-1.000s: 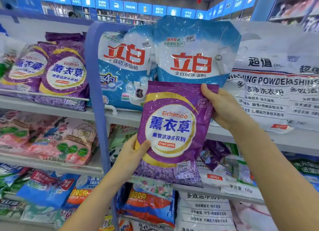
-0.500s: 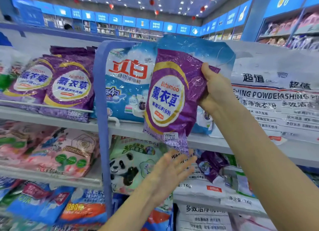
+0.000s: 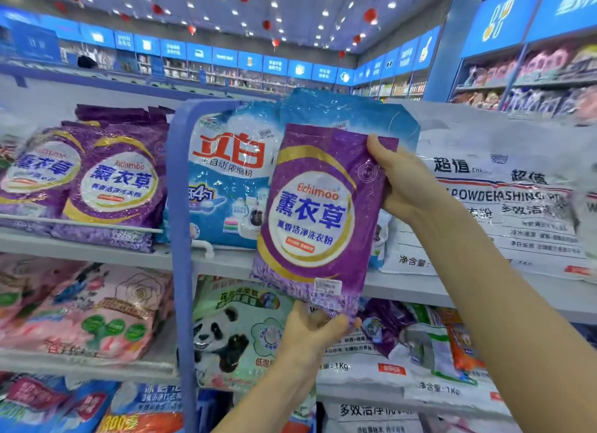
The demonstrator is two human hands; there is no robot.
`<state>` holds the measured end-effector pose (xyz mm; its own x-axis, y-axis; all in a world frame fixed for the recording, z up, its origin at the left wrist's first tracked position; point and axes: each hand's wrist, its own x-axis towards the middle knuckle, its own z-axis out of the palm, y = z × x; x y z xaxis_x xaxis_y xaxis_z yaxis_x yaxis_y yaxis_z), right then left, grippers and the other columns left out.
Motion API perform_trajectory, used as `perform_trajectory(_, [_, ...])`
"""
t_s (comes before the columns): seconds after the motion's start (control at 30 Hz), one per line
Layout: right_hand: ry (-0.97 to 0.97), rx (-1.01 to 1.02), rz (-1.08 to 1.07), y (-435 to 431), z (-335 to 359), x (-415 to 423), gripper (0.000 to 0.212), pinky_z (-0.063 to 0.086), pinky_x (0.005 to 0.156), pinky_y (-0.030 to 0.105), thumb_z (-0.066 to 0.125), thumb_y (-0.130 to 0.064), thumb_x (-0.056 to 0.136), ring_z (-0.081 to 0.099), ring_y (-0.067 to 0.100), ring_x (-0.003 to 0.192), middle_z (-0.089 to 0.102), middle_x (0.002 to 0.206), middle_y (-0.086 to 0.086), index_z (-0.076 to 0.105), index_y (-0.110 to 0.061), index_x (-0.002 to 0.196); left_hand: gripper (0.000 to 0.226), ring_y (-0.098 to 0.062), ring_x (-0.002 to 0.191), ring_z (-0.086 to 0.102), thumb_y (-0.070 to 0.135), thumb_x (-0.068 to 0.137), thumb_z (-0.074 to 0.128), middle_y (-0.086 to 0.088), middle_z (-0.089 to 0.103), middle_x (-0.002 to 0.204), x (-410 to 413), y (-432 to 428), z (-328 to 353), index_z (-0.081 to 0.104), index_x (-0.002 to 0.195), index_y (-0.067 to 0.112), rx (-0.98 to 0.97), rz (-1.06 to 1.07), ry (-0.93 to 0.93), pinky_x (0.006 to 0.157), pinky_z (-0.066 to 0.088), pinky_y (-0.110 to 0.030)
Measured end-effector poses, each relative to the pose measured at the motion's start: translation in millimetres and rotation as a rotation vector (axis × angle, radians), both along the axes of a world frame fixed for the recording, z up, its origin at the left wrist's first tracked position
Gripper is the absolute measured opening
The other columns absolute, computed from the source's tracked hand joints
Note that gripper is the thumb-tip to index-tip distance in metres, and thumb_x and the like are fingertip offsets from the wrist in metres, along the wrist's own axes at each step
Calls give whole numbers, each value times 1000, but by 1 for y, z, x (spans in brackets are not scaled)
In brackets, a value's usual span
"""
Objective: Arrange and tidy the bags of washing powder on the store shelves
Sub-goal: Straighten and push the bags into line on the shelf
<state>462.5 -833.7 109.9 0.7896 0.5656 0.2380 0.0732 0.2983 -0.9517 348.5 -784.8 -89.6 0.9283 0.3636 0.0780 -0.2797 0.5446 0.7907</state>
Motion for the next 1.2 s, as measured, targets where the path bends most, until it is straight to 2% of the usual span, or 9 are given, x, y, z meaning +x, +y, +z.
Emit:
perform_trajectory(0.1, [-74, 18, 67, -5, 11, -10, 21, 59, 67, 28, 46, -26, 98, 69, 11, 68, 73, 74, -2, 62, -13, 93, 129, -32, 100, 67, 28, 18, 98, -16, 59, 122, -7, 25, -12, 39, 133, 22, -341, 20, -70, 84, 56, -41])
perform_trajectory(0.2, [-121, -5, 93, -8, 16, -16, 22, 58, 66, 26, 45, -27, 97, 69, 11, 66, 73, 72, -2, 62, -13, 92, 135, -22, 92, 69, 47, 21, 95, -10, 66, 117, -17, 58, -9, 39, 139, 17, -243, 140, -103, 81, 58, -33])
perform_trajectory(0.4, [-80, -45, 161, 4, 5, -25, 24, 57, 55, 24, 47, -27, 96, 69, 11, 60, 72, 69, 0, 63, -12, 86, 99, -8, 101, 66, 78, 41, 73, 10, 71, 109, -43, 87, 26, 54, 120, 21, 546, 192, -23, 78, 51, -17])
perform_trajectory(0.57, [-53, -49, 245, 22, -4, -27, 25, 59, 61, 29, 50, -28, 94, 70, 14, 65, 73, 74, 3, 65, -10, 88, 38, 2, 91, 66, 42, 76, 51, 20, 72, 94, -66, 74, 32, 59, 106, 21, 534, 328, 67, 89, 51, -19])
perform_trajectory(0.63, [-54, -62, 270, 35, -10, -31, 25, 59, 59, 28, 50, -29, 94, 70, 14, 63, 73, 71, 2, 65, -10, 86, 24, 6, 76, 66, 38, 80, 47, 17, 73, 76, -78, 72, 34, 59, 82, 16, 475, 476, 119, 73, 50, -9])
perform_trajectory(0.77, [-71, -28, 385, 64, -24, -47, 24, 59, 60, 28, 55, -33, 88, 71, 13, 69, 74, 78, 1, 64, -13, 98, 31, 6, 50, 59, 28, 88, 49, 13, 62, 49, -105, 82, 38, 47, 60, 16, 399, 681, 174, 53, 44, -6])
perform_trajectory(0.87, [-223, 80, 450, 84, -37, -60, 51, 57, 76, 28, 60, -45, 72, 69, 11, 84, 74, 92, -6, 55, -25, 119, 35, 7, 57, 61, 50, 77, 51, 8, 65, 69, -130, 106, 35, 57, 72, 16, 403, 774, 223, 60, 45, -14])
perform_trajectory(1.07, [-490, 59, 414, 119, -81, -106, 58, 43, 93, 11, 65, -34, 84, 50, -4, 120, 52, 132, -12, 31, -43, 131, 32, 2, 67, 65, 43, 86, 44, 11, 70, 68, -162, 172, 41, 59, 84, 15, 464, 960, 230, 70, 47, -18])
perform_trajectory(1.2, [-554, 51, 371, 165, -98, -137, 77, 34, 90, 0, 67, -28, 84, 38, -25, 116, 34, 134, -29, 16, -38, 140, 36, -4, 71, 66, 48, 80, 46, 8, 70, 70, -178, 229, 55, 57, 79, 14, 491, 993, 202, 78, 47, -31])
